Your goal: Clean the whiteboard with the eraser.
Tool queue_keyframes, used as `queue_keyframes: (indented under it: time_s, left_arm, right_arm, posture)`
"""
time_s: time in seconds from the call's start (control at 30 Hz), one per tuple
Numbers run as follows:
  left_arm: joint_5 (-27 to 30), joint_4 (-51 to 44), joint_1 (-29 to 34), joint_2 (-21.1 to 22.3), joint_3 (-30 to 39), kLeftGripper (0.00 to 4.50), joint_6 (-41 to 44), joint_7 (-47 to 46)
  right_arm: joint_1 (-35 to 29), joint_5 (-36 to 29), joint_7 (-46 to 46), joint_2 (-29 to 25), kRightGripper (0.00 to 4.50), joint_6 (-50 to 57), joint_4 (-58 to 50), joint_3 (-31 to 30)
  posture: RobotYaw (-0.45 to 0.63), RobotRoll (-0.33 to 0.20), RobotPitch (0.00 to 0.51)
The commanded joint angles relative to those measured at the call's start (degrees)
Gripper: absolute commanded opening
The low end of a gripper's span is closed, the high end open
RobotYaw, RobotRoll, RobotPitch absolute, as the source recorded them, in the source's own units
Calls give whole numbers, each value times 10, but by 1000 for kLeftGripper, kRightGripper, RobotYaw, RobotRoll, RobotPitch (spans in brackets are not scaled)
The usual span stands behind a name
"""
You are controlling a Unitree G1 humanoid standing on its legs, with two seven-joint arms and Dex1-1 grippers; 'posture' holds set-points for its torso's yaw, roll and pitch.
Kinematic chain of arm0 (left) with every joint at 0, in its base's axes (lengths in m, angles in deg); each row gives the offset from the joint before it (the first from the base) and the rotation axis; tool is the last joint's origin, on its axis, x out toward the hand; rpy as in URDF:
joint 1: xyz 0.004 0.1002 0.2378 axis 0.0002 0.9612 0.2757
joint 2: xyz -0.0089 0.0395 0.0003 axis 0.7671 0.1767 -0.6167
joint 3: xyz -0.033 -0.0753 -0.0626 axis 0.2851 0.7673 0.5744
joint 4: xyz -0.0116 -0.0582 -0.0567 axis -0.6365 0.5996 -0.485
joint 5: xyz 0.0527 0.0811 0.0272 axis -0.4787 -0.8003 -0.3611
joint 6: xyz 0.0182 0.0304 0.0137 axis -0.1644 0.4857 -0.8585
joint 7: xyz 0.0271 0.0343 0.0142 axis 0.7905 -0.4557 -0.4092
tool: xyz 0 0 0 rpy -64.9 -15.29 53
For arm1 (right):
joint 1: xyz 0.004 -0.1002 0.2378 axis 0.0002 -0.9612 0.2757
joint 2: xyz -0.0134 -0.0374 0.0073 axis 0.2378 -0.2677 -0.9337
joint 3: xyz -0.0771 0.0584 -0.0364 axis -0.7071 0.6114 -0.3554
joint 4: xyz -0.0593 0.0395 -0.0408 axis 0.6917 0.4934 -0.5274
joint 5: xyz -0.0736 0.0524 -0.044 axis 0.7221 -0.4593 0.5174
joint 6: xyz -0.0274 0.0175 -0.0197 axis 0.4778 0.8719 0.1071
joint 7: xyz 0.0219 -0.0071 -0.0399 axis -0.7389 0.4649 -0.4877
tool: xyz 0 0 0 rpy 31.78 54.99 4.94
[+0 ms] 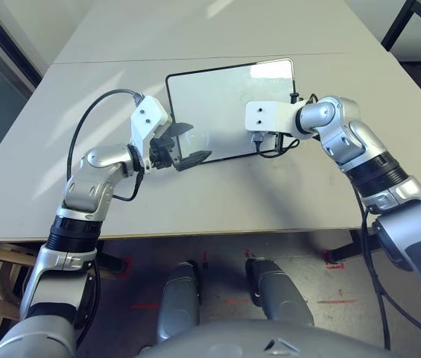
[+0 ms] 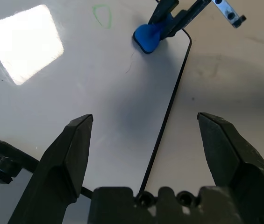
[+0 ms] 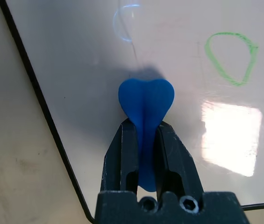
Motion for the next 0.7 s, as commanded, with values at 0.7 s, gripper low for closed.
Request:
queue_keyframes:
  time_s: [0.7]
  left_arm:
    - [-4, 2, -1, 5, 4, 4500, -3, 0]
  right_arm:
    - [124, 18, 8, -36, 252, -121, 158, -18]
  posture:
    - [-97, 0, 142]
